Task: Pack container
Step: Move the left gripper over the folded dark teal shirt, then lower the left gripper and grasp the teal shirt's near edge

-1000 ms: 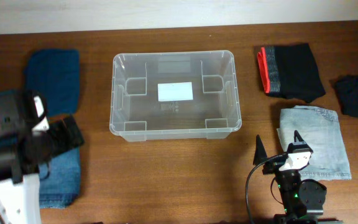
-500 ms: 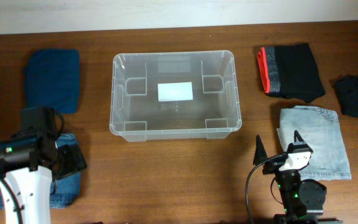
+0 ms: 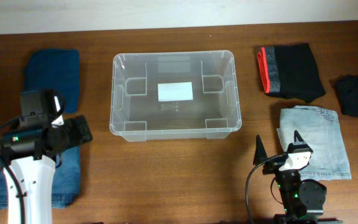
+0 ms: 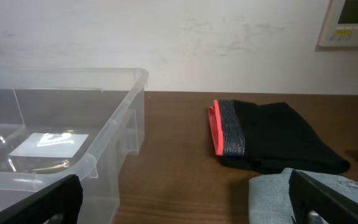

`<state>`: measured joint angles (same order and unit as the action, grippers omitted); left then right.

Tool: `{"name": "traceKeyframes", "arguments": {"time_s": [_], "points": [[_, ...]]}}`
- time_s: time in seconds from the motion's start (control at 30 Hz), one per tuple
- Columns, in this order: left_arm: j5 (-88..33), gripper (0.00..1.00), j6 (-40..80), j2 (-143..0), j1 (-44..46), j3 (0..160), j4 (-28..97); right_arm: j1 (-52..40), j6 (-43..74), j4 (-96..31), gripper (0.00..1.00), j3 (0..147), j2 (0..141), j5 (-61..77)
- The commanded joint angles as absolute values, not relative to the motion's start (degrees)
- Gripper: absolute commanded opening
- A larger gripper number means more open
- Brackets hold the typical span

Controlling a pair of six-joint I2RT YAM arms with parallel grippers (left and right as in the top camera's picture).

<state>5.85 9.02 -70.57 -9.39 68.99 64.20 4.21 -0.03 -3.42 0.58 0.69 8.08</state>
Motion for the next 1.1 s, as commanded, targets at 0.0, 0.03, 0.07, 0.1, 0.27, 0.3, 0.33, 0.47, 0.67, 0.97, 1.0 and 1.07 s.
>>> {"name": "traceKeyframes", "arguments": {"time_s": [0.0,0.03,0.07,0.1,0.27,0.3,0.33,0.47,0.67,0.97,1.0,1.07], "points": [[-3.2,0.99,8.3,-70.6,-9.1,68.6,63.8,4.6,-0.2,-3.7,0.99,0.3,0.2,8.4],[-4.3,0.99,8.3,-70.6,-9.1,68.6,63.4,4.6,-0.2,-3.7,0.99,0.3,0.2,8.4],[-5.0,0.99,8.3,-70.6,-9.1,68.6,63.1,4.6,-0.2,-3.7,0.99,0.3,0.2,8.4],[-5.2,1.00,8.3,-70.6,-9.1,68.6,62.7,4.6,-0.2,-3.7,0.99,0.3,0.2,8.4],[1.0,0.99,10.7,-70.8,-9.2,68.6,58.3,4.6,-0.2,-3.7,0.99,0.3,0.2,8.4],[4.0,1.00,13.9,-70.8,-9.2,68.6,57.1,4.6,-0.2,-3.7,0.99,0.3,0.2,8.4],[6.8,0.99,16.4,-70.8,-9.2,68.6,55.6,4.6,-0.2,-3.7,0.99,0.3,0.2,8.4],[11.8,0.99,16.9,-71.6,-9.2,69.3,47.9,4.6,-0.2,-3.7,0.99,0.3,0.2,8.4],[11.9,0.99,13.3,-76.8,-9.1,74.5,40.7,4.6,-0.2,-3.7,0.99,0.3,0.2,8.4],[11.9,0.99,-0.1,-96.9,-9.1,96.7,48.8,4.6,-0.2,-3.7,0.99,0.3,0.2,8.4],[11.9,0.99,-2.4,-99.2,-9.1,98.9,49.2,4.6,-0.2,-3.7,0.98,0.3,0.2,8.4],[11.9,0.99,-6.1,-102.7,-9.1,101.7,49.2,4.6,-0.2,-3.7,0.99,0.3,0.2,8.4]]}}
